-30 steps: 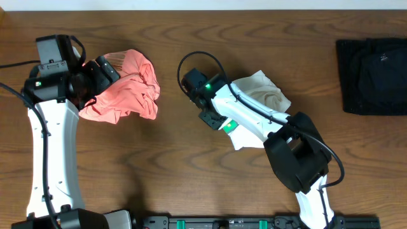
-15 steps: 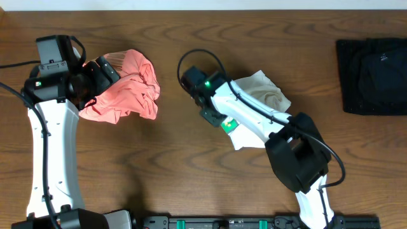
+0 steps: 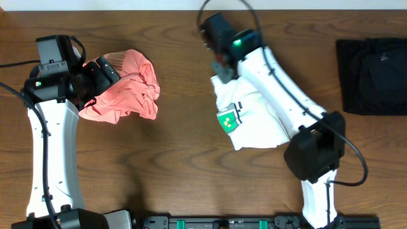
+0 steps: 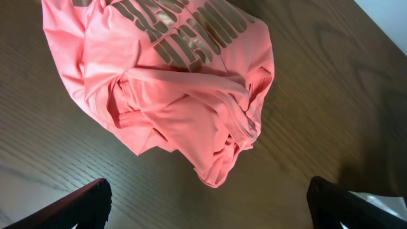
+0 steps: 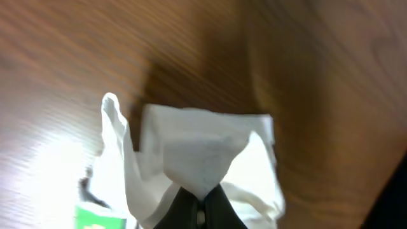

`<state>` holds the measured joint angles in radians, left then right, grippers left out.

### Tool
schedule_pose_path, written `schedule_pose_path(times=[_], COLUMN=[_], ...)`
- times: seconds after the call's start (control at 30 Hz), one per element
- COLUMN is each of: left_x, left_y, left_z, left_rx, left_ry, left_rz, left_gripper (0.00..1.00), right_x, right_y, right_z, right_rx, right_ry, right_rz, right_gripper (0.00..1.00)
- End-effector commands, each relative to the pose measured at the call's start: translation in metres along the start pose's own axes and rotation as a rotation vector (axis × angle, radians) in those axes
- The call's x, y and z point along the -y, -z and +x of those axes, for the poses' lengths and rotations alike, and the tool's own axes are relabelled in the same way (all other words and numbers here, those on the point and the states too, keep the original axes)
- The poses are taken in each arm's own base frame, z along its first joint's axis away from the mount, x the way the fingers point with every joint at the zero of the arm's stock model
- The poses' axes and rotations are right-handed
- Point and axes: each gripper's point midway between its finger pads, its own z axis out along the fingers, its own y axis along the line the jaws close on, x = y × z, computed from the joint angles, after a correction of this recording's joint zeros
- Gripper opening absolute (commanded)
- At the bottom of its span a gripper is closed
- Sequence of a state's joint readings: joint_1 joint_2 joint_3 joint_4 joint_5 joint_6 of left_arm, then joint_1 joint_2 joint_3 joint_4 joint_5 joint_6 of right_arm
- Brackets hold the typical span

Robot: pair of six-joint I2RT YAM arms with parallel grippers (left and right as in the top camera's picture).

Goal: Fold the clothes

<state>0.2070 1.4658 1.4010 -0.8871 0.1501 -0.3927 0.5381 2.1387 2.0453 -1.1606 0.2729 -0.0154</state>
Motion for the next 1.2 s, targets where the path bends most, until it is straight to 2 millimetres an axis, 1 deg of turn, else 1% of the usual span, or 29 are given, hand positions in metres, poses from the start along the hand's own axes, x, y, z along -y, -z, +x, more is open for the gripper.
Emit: schedule_pose_path(times=[0.0, 0.13, 0.2, 0.3, 0.47, 0.6, 0.77, 0.83, 0.9, 0.93, 1.1, 1.17], left_x=[-0.002, -0.002, -0.002, -0.002, -0.002, -0.002, -0.002, -0.002, -0.002, -0.002, -0.002, -0.002], left_y=[0.004, 0.004, 0.004, 0.004, 0.004, 0.004, 0.004, 0.004, 0.004, 0.004, 0.004, 0.004], left_z=[0.001, 0.001, 0.001, 0.001, 0.001, 0.001, 0.001, 0.001, 0.001, 0.001, 0.001, 0.001], left_rx=[0.008, 0.009, 0.009, 0.009, 0.008, 0.008, 0.008, 0.008, 0.008, 0.008, 0.008, 0.008], left_ry=[-0.016, -0.017, -0.017, -0.017, -0.022, -0.028, -0.028, -0.028, -0.028, -0.028, -0.028, -0.028], left_rz=[-0.004, -0.003, -0.004, -0.004, -0.004, -0.004, -0.004, -0.004, -0.004, -0.004, -0.004, -0.004], left_gripper=[0.98, 0.98, 0.98, 0.98, 0.98, 0.98, 0.98, 0.98, 0.98, 0.98, 0.98, 0.98], right_x=[0.027, 0.050, 0.054, 0.055, 0.048, 0.039, 0.035, 0.033, 0.028, 0.027, 0.026, 0.024], right_y=[-0.002, -0.008, -0.009, -0.011, -0.008, -0.004, 0.002, 0.006, 0.012, 0.013, 0.023, 0.023], right_z=[0.004, 0.016, 0.021, 0.024, 0.035, 0.054, 0.074, 0.083, 0.096, 0.099, 0.120, 0.125], right_rx=[-0.016, -0.058, -0.075, -0.083, -0.129, -0.209, -0.296, -0.340, -0.401, -0.413, -0.510, -0.534], right_ry=[-0.110, -0.163, -0.181, -0.179, -0.176, -0.189, -0.197, -0.211, -0.222, -0.221, -0.218, -0.221], right_rz=[-0.018, -0.033, -0.056, -0.104, -0.151, -0.196, -0.216, -0.217, -0.240, -0.244, -0.244, -0.242], right_gripper=[0.01, 0.01, 0.01, 0.01, 0.01, 0.01, 0.01, 0.01, 0.01, 0.01, 0.06, 0.11])
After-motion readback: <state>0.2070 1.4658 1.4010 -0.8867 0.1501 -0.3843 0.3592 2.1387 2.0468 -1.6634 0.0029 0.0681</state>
